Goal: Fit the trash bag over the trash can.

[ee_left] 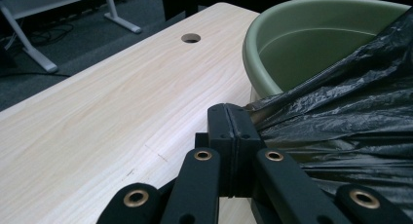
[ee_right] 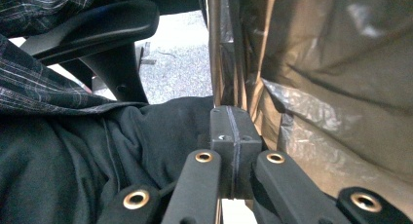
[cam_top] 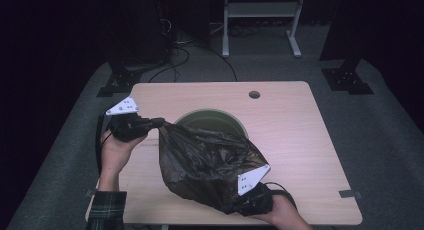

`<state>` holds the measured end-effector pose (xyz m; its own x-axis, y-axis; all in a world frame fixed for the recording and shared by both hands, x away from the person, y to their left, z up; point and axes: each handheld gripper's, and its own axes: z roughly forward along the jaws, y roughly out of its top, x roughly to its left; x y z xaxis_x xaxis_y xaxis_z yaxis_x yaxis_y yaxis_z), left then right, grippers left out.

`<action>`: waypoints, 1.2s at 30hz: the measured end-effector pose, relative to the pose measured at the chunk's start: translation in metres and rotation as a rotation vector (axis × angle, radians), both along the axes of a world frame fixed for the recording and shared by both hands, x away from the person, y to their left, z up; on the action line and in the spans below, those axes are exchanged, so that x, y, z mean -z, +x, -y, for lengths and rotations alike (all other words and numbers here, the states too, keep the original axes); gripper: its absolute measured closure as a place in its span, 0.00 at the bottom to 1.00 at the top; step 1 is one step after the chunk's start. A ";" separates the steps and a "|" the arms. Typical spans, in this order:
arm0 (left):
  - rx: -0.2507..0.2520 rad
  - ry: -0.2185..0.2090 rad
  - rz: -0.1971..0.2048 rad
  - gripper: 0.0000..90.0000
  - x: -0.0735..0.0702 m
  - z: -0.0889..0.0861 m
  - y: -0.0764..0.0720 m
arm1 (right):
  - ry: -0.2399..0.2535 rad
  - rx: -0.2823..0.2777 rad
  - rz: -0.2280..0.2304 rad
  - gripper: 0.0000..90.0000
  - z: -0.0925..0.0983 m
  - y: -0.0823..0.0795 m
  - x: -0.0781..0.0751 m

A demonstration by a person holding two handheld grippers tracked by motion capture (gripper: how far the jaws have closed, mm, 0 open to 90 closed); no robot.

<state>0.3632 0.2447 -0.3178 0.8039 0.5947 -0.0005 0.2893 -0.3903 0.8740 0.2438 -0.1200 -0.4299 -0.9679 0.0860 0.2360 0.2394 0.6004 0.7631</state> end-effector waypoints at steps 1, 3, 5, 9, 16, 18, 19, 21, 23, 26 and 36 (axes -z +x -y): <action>-0.003 0.003 0.005 1.00 -0.001 0.002 0.000 | -0.002 0.002 0.015 0.99 0.000 -0.001 -0.001; -0.001 0.001 0.010 1.00 -0.002 0.003 0.000 | 0.017 0.016 0.031 0.86 0.003 -0.003 -0.007; -0.002 0.005 0.012 1.00 -0.004 0.003 0.001 | 0.048 0.029 0.051 0.85 0.008 -0.007 -0.019; -0.004 0.004 0.013 1.00 -0.007 0.003 0.002 | 0.103 0.027 0.102 0.85 0.022 -0.017 -0.054; -0.003 0.003 0.017 1.00 -0.008 0.004 0.001 | 0.238 0.168 0.240 0.82 0.054 -0.009 -0.116; -0.002 0.002 0.016 1.00 -0.008 0.003 0.002 | 0.256 0.243 0.268 0.79 0.062 0.005 -0.125; -0.002 0.002 0.014 1.00 -0.008 0.003 0.002 | 0.257 0.281 0.276 0.76 0.065 0.014 -0.128; -0.005 0.000 0.014 1.00 -0.008 0.003 0.002 | 0.263 0.340 0.266 0.74 0.072 0.033 -0.129; -0.003 0.001 0.013 1.00 -0.008 0.001 0.002 | 0.260 0.378 0.221 0.70 0.076 0.052 -0.126; -0.006 -0.003 0.017 1.00 -0.009 0.000 0.001 | 0.242 0.384 0.164 0.68 0.075 0.071 -0.117; -0.017 -0.007 0.030 1.00 -0.007 -0.002 0.002 | 0.223 0.429 0.187 1.00 0.070 0.079 -0.113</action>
